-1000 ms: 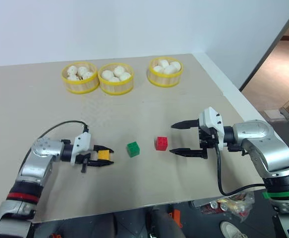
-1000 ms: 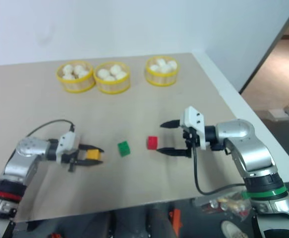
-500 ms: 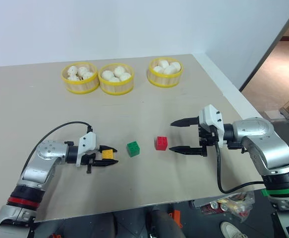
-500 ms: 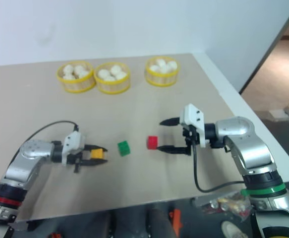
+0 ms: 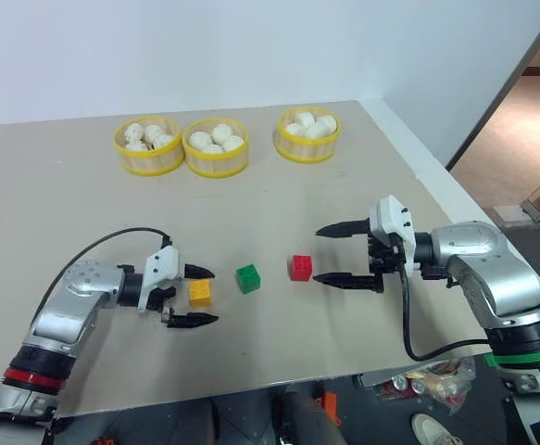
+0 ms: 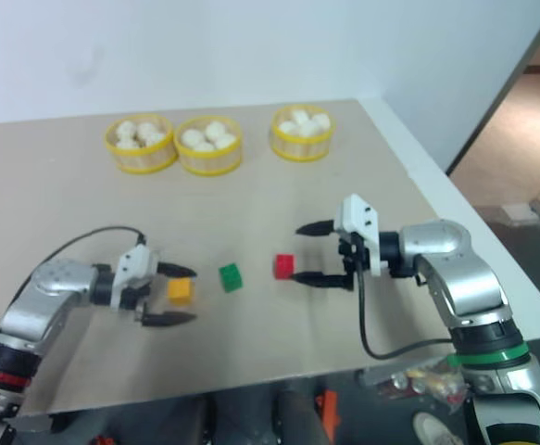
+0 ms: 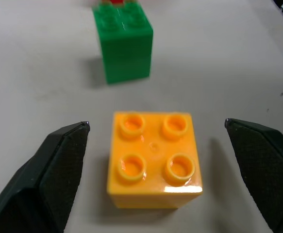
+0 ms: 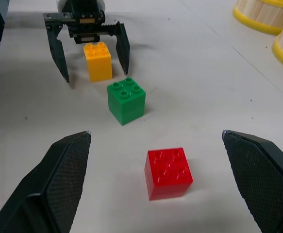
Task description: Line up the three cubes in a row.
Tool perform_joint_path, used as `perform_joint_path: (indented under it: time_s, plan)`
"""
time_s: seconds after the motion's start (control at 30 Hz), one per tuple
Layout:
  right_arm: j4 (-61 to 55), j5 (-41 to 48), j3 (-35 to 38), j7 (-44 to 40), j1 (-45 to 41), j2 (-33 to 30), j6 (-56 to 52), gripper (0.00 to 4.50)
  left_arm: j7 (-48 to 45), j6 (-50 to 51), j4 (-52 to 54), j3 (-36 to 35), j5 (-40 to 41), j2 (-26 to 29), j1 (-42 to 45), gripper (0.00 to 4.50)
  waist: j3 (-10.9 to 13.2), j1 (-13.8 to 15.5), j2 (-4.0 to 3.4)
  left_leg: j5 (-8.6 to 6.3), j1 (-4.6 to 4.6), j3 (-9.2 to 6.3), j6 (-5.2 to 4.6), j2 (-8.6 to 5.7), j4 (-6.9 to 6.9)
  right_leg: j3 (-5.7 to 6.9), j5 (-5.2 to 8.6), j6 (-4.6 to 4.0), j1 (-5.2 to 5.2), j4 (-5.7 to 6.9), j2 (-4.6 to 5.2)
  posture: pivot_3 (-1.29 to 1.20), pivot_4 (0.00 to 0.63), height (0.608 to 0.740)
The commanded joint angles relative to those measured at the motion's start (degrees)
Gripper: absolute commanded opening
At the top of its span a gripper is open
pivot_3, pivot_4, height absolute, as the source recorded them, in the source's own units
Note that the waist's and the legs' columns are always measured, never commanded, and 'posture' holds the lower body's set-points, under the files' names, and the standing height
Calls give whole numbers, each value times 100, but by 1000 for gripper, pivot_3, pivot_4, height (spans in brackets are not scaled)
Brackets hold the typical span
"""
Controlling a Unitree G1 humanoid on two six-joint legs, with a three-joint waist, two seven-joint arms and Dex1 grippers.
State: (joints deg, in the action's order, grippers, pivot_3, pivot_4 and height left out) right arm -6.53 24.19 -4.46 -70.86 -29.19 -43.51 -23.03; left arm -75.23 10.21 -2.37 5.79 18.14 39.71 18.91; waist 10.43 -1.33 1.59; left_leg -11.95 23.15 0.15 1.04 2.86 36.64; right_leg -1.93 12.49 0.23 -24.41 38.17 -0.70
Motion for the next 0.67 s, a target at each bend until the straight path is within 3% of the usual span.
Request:
perform_joint_path:
  time_s: [0.03, 0.3, 0.47, 0.53, 0.67]
  plan:
    - [-213, 410, 279, 41, -185, 63, -271, 4500, 32, 188, 494, -434, 398, 192, 92, 4458, 0, 0, 0, 0, 0, 0, 0, 0, 0, 0, 0, 0, 0, 0, 1, 0, 150, 740]
    - [-457, 1215, 740, 176, -389, 64, -946, 4500, 917, 1555, 990, -1506, 1393, 411, 360, 4458, 1, -2, 2, 0, 1, -3, 0, 0, -1, 3, 0, 0, 0, 0, 0, 0, 150, 740]
    - [-189, 827, 1012, 459, -125, -121, -587, 4500, 2192, 1374, 640, -1945, 920, 185, 356, 4458, 1, 3, 2, 0, 1, -3, 0, 0, -1, 2, 0, 0, 1, -1, 0, 0, 150, 740]
    - [-4, 506, 1167, 788, 102, -156, -294, 4500, 2925, 1178, 590, -1958, 405, 55, 170, 4458, -2, 8, 6, 0, 2, -2, 0, -1, -1, 2, 1, 1, 1, -3, 2, 0, 150, 740]
    - [-35, 235, 1432, 1358, 663, 4, 34, 4500, 3658, 569, 722, -2171, 140, -465, -347, 4458, -1, 10, 6, -1, 3, 3, 1, -4, -6, -6, 3, 6, 2, -8, 7, 0, 150, 740]
